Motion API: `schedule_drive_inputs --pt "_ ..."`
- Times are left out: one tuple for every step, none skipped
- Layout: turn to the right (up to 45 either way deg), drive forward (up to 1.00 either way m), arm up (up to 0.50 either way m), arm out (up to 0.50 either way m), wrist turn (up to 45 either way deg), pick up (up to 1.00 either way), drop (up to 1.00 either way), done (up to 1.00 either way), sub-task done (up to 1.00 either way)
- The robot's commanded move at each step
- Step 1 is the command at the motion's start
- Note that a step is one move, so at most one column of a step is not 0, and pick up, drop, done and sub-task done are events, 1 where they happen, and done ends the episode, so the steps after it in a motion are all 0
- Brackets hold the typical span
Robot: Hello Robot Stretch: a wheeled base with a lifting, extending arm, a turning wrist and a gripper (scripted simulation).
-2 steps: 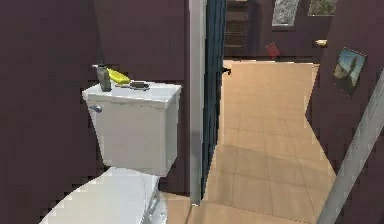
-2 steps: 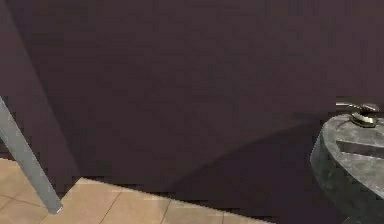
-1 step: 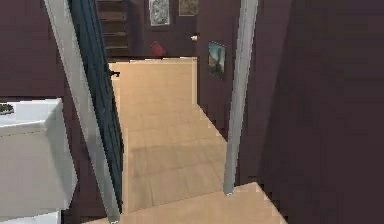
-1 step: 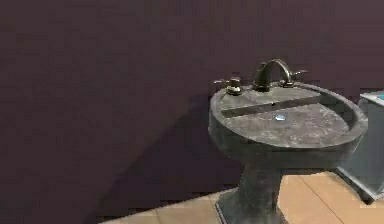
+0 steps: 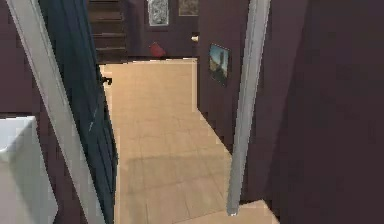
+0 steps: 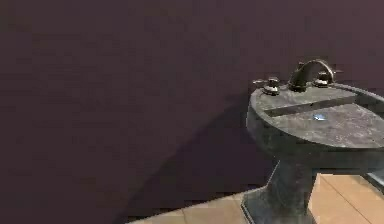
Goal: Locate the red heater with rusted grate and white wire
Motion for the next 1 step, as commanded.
schedule_drive_inputs --pt "0.0 0.9 0.0 0.0 0.0 0.0 0.0 0.0 0.0"
